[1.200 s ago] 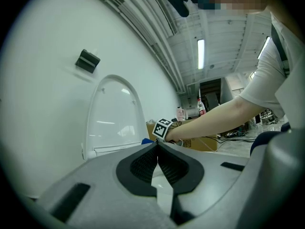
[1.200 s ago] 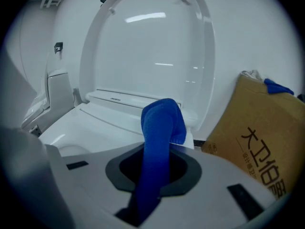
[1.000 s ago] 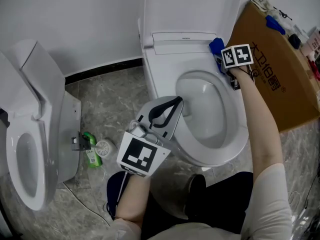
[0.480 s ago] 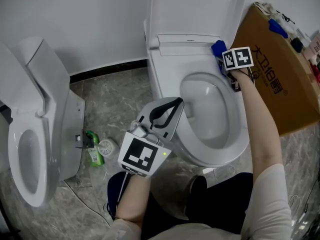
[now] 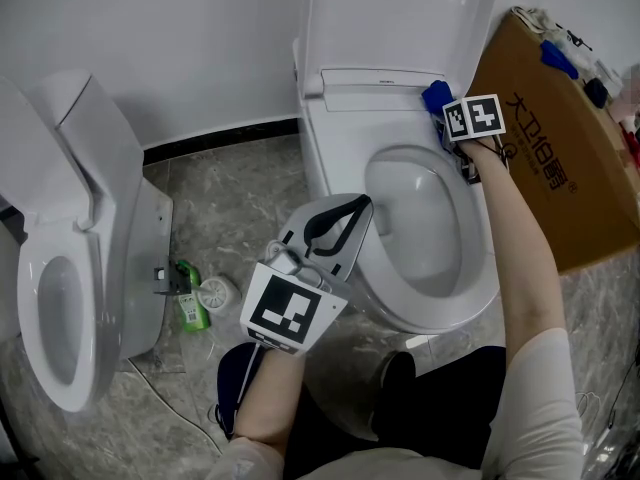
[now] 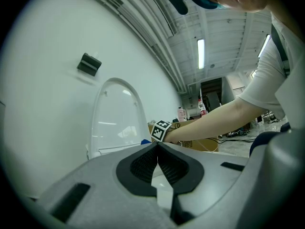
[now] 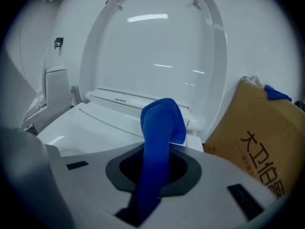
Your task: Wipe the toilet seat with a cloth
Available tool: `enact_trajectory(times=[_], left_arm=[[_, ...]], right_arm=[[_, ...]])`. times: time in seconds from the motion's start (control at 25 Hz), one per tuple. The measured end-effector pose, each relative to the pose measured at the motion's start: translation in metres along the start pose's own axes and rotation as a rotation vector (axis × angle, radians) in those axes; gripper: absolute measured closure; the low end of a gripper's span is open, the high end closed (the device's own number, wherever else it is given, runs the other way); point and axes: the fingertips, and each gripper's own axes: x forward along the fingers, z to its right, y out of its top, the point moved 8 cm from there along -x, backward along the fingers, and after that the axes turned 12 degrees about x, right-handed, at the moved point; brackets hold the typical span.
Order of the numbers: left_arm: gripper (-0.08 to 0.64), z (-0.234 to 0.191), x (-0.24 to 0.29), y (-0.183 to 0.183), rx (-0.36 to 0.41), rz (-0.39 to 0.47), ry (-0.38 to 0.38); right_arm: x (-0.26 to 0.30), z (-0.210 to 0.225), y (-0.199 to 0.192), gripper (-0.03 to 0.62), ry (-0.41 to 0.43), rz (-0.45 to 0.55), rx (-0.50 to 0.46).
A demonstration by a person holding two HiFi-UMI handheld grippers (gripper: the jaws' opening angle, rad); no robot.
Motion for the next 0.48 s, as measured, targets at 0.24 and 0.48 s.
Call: enact_trajectory(times=[0.24, 0.48], left_arm=[[0.553, -0.0045, -0.0055, 0.0007, -0.023, 0.002, 0.021], [0.554, -0.0055, -0.0103, -0.0012, -0.004, -0.003, 0.015]], right_arm=[[0.0007, -0.0014, -0.0002, 0.546, -0.004, 0.005, 0.008], [-0.0013, -0.0063, -0.0024, 0.546, -0.027, 0.034, -0.008]])
